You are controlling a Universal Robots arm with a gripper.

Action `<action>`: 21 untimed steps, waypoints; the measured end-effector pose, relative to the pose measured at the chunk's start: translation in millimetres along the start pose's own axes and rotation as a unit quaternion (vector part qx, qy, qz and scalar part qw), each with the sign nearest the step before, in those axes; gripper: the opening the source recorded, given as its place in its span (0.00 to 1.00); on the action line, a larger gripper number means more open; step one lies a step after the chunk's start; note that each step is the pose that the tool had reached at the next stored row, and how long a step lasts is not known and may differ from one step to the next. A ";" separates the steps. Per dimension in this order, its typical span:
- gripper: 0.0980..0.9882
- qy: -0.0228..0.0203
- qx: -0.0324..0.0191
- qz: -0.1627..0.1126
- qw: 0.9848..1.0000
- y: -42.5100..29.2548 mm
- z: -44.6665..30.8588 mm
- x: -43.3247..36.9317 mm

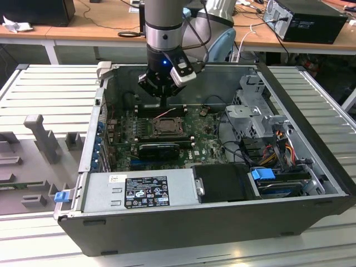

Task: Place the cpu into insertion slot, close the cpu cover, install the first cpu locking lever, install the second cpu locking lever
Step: 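Install the first cpu locking lever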

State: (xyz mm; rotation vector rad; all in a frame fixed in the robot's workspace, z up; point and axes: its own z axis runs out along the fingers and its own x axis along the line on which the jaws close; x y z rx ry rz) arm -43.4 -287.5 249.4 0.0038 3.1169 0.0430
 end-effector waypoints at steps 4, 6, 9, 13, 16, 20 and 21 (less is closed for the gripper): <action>0.01 0.000 0.000 0.000 1.000 -0.1 3.0 -13.9; 0.01 0.000 -0.016 0.000 1.000 -0.1 3.3 -15.2; 0.01 0.000 -0.034 0.000 0.999 -0.4 6.2 -15.1; 0.01 0.001 -0.034 -0.011 0.999 -0.7 14.4 -14.9; 0.01 0.001 -0.035 -0.020 0.999 -0.8 17.2 -14.8; 0.01 0.001 -0.035 -0.022 0.999 -0.8 21.1 -15.5; 0.01 0.001 -0.035 -0.022 0.999 -0.8 22.0 -16.0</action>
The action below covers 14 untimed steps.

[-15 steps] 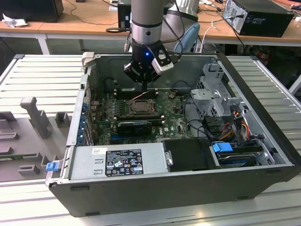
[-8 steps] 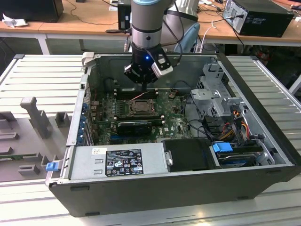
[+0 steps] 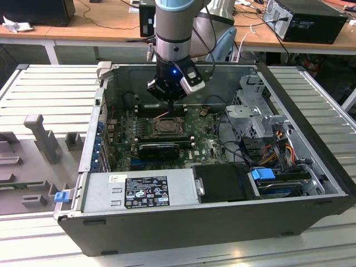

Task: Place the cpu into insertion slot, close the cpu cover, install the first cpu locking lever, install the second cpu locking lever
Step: 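Install the first cpu locking lever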

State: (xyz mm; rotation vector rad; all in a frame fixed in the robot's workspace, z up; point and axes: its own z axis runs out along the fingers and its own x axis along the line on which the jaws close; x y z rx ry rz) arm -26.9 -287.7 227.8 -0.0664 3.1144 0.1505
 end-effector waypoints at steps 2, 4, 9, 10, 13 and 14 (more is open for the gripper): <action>0.01 0.000 0.000 0.000 1.000 -0.1 2.2 -0.9; 0.01 0.000 0.000 -0.001 1.000 -0.4 4.8 -1.5; 0.01 0.001 0.014 -0.005 1.000 -1.6 19.0 -4.8; 0.01 0.001 0.017 -0.005 1.000 -1.5 19.7 -5.0; 0.01 0.002 0.028 -0.006 1.000 -1.0 21.4 -5.5; 0.01 0.002 0.031 -0.006 0.999 -0.6 22.1 -5.8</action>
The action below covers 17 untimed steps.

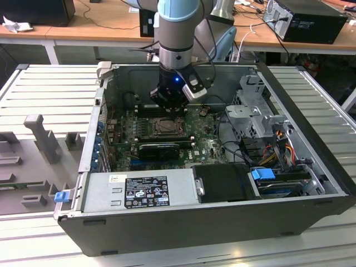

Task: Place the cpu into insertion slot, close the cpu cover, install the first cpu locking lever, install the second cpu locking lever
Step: 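Install the first cpu locking lever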

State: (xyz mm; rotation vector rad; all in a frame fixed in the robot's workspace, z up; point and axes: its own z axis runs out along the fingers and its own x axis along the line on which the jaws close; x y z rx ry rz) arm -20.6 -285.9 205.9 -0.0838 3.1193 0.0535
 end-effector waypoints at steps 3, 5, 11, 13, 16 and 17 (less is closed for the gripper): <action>0.01 0.001 0.006 0.000 1.000 1.6 1.7 -1.1; 0.01 0.001 0.008 -0.001 1.000 2.8 2.8 -1.9; 0.01 0.000 0.007 -0.001 1.000 3.3 -1.9 -2.2; 0.01 0.000 0.006 -0.001 1.000 3.5 -11.4 -2.2; 0.01 0.000 0.005 -0.001 1.000 3.8 -16.6 -0.1; 0.01 0.000 0.004 -0.001 1.000 3.9 -17.9 0.8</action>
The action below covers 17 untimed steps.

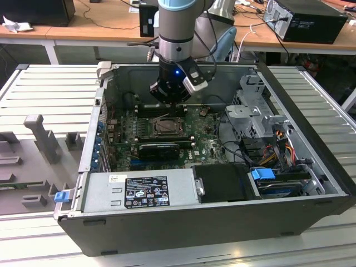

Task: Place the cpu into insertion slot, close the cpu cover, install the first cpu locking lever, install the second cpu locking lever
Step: 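Install the first cpu locking lever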

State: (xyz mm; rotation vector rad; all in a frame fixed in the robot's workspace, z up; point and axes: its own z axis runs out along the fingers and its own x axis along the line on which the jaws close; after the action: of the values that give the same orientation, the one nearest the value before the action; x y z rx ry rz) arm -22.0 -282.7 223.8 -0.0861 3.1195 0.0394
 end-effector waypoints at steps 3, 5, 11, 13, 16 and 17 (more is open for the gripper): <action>0.01 0.000 -0.001 0.000 1.000 0.3 -3.4 3.5; 0.01 0.000 -0.003 0.000 1.000 0.5 -6.1 6.9; 0.01 0.000 -0.006 0.000 1.000 3.9 -7.9 11.0; 0.01 0.000 -0.006 0.000 1.000 7.4 -7.1 10.2; 0.01 0.000 -0.006 -0.001 1.000 9.6 -4.8 7.8; 0.01 0.000 -0.006 -0.001 1.000 9.5 -3.2 6.2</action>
State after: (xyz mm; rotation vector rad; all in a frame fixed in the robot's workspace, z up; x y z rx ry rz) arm -28.8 -273.6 227.2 -0.0889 3.1189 0.0581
